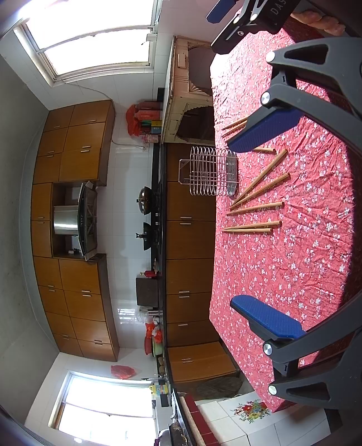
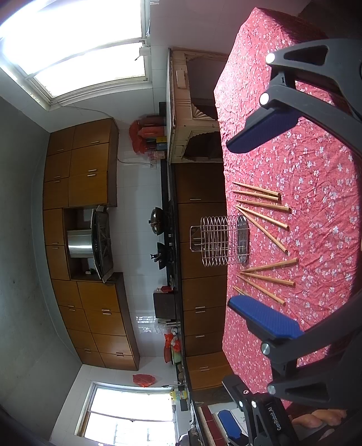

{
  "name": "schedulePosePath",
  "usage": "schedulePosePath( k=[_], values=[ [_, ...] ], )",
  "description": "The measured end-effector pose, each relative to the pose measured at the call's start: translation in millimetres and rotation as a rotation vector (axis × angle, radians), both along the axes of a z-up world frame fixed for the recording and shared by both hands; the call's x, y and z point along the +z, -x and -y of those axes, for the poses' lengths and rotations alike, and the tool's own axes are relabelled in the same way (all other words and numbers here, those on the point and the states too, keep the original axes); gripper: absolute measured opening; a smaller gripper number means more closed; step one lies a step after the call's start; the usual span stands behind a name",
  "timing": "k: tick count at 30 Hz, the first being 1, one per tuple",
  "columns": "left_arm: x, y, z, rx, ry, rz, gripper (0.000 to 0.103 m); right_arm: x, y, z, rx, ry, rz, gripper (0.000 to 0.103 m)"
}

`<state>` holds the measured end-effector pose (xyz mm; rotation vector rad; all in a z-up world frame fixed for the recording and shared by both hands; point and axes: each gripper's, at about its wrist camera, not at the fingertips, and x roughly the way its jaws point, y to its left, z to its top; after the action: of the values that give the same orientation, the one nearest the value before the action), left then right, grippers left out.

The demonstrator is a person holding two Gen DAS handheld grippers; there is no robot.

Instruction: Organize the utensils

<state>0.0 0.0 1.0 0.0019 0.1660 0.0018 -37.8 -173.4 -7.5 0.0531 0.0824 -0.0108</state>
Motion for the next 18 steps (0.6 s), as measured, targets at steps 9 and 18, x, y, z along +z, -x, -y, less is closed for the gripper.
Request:
schedulePosePath(
  k=[9,18],
  values=[
    [0.4,0.3,-0.9,0.0,0.0,0.0,0.101,-4.2,-0.3,-3.3,0.0,-0.005,-0.001,0.099],
    [1.7,2.9,0.0,0.0,0.0,-0.001,0.101,-4.3,-0.4,-2.5,-0.001,-0.008,-0.001,0.099]
  ],
)
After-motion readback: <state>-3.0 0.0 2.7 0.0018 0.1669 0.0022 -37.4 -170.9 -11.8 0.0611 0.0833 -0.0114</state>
